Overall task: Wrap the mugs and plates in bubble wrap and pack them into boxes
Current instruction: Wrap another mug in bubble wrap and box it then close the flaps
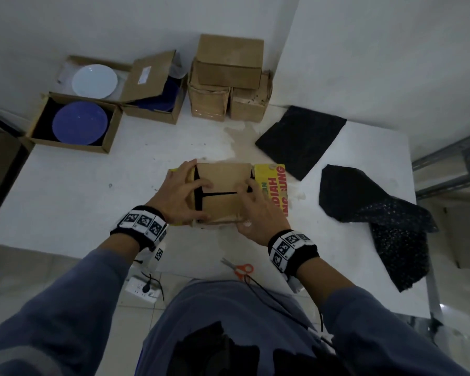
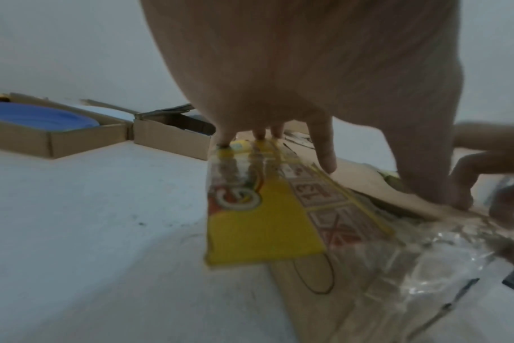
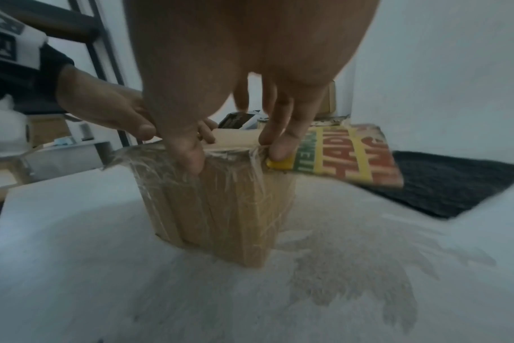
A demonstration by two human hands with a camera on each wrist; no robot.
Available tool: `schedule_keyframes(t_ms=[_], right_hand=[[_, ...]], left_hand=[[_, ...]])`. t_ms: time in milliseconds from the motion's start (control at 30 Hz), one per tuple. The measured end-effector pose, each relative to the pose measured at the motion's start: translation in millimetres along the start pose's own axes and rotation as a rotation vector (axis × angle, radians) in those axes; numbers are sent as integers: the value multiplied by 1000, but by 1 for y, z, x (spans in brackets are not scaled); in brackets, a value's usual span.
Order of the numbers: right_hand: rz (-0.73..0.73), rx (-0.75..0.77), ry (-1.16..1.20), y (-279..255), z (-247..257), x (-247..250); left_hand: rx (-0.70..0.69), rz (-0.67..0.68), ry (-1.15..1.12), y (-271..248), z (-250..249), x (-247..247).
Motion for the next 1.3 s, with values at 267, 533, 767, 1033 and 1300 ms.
schedule_keyframes(t_ms=[267, 533, 767, 1033, 1300], right_hand=[[112, -8, -133, 7, 0, -20], [-89, -27, 53, 13, -4, -3], [-111, -381, 88, -22, -58, 4], [-165, -974, 785, -58, -102, -46], [-437, -479, 663, -16, -62, 11]], left_hand=[[417, -472, -363, -38, 33, 34], [122, -350, -503, -31, -31, 13], [-138, -226, -129, -27, -35, -23], [-91, -303, -237, -19, -34, -18], [-74, -314, -168, -18, -29, -22]])
Point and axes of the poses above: each hand's wrist, its own y-axis towards the middle knuckle, its own x-axis out of the back of the hand, z = x × y, the point moved 10 cm from there along y, towards the middle knuckle, and after that the axes turned 9 degrees about -z, right-handed, at the moved point
